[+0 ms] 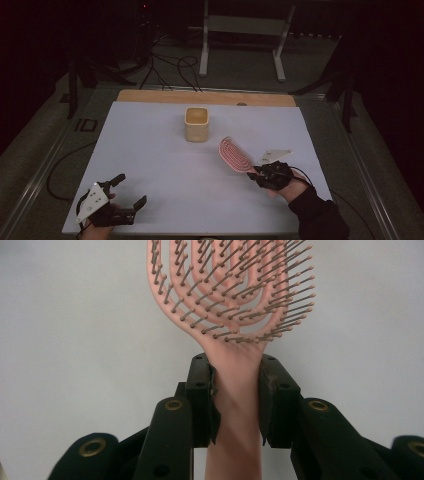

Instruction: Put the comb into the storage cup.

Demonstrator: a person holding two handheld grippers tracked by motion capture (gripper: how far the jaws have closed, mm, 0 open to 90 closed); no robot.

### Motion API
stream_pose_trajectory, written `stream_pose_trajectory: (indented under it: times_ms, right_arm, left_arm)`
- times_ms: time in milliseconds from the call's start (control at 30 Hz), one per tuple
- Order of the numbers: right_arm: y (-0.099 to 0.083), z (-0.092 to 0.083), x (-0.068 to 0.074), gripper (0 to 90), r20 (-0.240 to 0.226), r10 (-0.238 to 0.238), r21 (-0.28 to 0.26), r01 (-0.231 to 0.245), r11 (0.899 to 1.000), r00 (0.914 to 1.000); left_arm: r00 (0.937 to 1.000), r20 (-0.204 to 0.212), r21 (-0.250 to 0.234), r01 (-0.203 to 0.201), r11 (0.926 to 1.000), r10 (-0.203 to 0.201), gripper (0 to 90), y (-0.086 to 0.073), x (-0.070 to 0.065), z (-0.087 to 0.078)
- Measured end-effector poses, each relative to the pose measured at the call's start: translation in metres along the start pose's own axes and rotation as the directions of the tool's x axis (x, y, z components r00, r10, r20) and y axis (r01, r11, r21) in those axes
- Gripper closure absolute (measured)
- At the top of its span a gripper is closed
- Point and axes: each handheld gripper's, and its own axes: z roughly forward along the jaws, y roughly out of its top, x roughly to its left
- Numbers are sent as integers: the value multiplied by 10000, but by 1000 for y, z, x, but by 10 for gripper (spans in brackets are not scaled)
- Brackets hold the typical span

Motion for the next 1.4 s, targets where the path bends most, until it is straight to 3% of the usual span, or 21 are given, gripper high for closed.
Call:
stream_pose_trajectory:
  times_ms: [300,467,567,767,867,933,1000,1033,1167,1233,1400]
  right_arm:
    - [-2,3,12,709,-7,423,-1317,-421,9904,9991]
    - [-3,6,26,709,820,268,-1774,-118,9841,9963]
    - [-3,8,34,710,1062,216,-1977,-1,9803,9941]
    - [-9,16,39,710,838,517,-2787,-264,9600,9951]
    - [-11,17,39,711,501,726,-3168,-531,9470,9961]
    - [-14,16,36,711,85,892,-3401,-810,9369,9960]
    - [-15,16,36,712,134,1065,-3494,-951,9321,9942]
    - [-18,14,34,713,-50,1336,-3649,-1262,9224,9910]
    - [-22,15,31,714,-526,1611,-3682,-1691,9142,9855]
    - [-24,17,30,715,-316,1755,-3655,-1748,9143,9840]
    - [-23,16,27,717,-442,1925,-3711,-1950,9079,9803]
  left_arm:
    - [10000,17,40,35,10000,-35,3,0,0,1]
    - [10000,37,106,22,9999,-22,3,0,-1,2]
    - [10000,92,85,18,10000,-19,3,1,-2,2]
    - [9997,215,166,117,9998,-121,3,3,-5,5]
    - [9994,338,214,64,9998,-71,3,4,-7,6]
    - [9992,388,229,46,9997,-55,3,4,-8,7]
    - [9993,378,277,55,9996,-66,3,5,-9,7]
    - [9991,402,297,130,9995,-142,3,5,-10,8]
    - [9984,401,305,376,9988,-389,3,8,-11,9]
    - [9983,292,412,485,9980,-497,3,12,-11,11]
    - [9968,280,493,729,9961,-743,3,28,-12,16]
